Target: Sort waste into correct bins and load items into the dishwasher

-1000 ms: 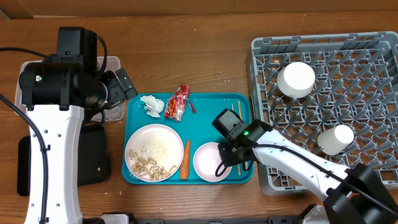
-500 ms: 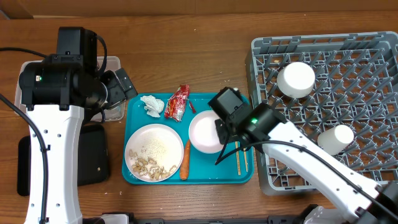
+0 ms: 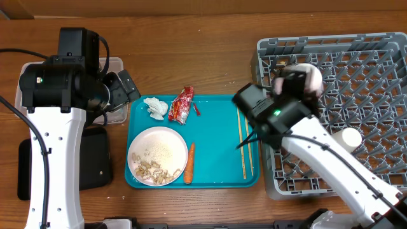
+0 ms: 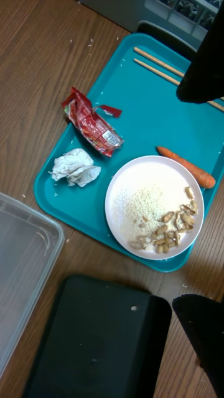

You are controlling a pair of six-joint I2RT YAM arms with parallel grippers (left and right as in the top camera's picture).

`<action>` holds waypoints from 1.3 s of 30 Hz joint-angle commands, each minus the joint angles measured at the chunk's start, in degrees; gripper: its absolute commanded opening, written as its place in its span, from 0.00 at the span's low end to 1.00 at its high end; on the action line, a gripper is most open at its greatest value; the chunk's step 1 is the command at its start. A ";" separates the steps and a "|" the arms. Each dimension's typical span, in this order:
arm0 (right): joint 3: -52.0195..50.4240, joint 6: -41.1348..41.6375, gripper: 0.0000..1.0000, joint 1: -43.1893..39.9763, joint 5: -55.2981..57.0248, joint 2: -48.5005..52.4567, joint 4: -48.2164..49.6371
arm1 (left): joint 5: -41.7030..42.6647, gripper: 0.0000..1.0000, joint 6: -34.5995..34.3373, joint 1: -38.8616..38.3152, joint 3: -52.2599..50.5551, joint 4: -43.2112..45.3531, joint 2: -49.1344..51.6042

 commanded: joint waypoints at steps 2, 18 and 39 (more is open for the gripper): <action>1.60 1.99 0.04 -7.15 13.66 -0.94 0.94 | 0.24 1.00 -0.33 0.26 0.81 0.11 0.44; 1.55 -23.45 0.04 -36.96 5.64 6.54 33.46 | 0.24 1.00 -0.33 0.26 0.81 0.11 0.44; 1.55 -34.29 0.04 -33.09 5.07 22.56 38.16 | 0.24 1.00 -0.33 0.26 0.81 0.11 0.44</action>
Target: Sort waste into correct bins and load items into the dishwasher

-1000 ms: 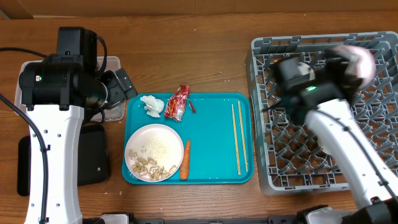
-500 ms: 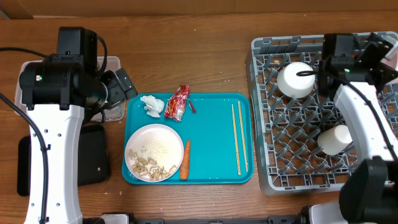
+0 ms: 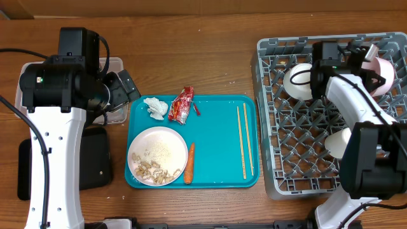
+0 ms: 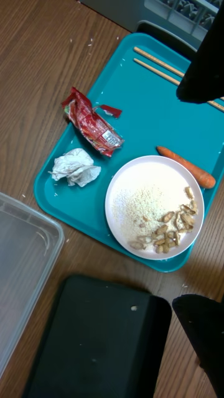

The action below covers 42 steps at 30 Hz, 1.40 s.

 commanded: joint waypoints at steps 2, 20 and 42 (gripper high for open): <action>1.11 -0.94 0.04 5.20 -1.18 0.55 0.07 | 0.24 1.00 -0.33 0.26 0.81 0.09 0.35; 1.25 -0.20 0.97 27.28 -14.53 -13.29 -8.50 | 0.24 1.00 -0.33 0.26 0.81 0.09 0.35; -7.56 14.60 0.58 35.67 -79.17 -15.76 -16.52 | 0.24 1.00 -0.33 0.26 0.81 0.09 0.35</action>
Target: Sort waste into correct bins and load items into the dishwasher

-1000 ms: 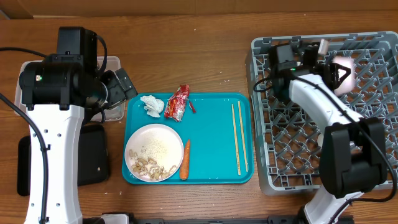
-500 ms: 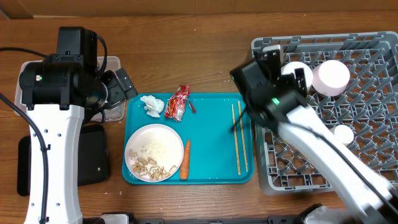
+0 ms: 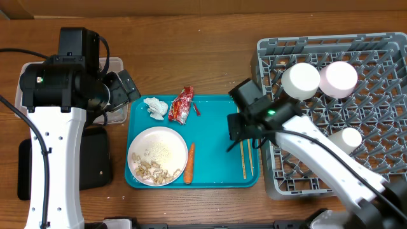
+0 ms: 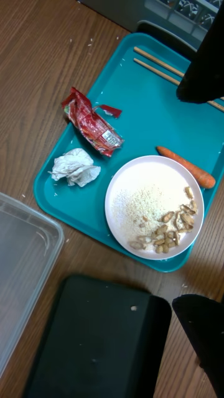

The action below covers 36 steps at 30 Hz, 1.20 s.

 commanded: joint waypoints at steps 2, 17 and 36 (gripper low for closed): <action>-0.61 2.19 0.47 -0.04 -1.33 4.26 1.77 | 0.24 1.00 -0.33 0.26 0.81 0.11 0.33; -0.61 2.23 0.20 0.15 -1.09 17.33 2.69 | 0.24 1.00 -0.33 0.26 0.81 0.11 0.33; 15.15 1.62 0.04 0.09 1.03 0.96 -7.67 | 0.24 1.00 -0.33 0.26 0.81 0.11 0.33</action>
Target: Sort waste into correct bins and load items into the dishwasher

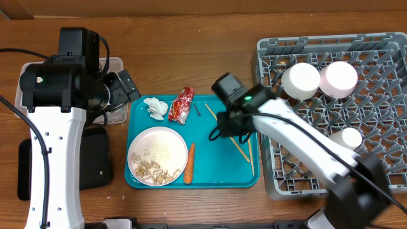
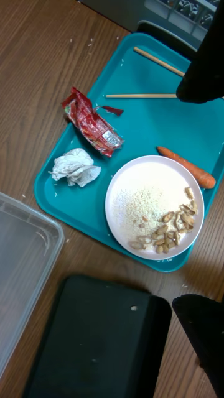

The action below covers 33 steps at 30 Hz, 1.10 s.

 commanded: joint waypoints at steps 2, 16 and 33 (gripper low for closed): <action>3.06 -2.97 0.04 -2.54 3.80 -7.32 -0.83 | 0.24 1.00 -0.33 0.26 0.81 0.11 0.33; -4.11 -15.23 0.42 -0.90 -1.86 -0.66 3.21 | 0.24 1.00 -0.33 0.26 0.81 0.11 0.33; -8.37 -14.71 0.26 -0.42 -2.58 15.91 14.84 | 0.24 1.00 -0.33 0.26 0.81 0.11 0.33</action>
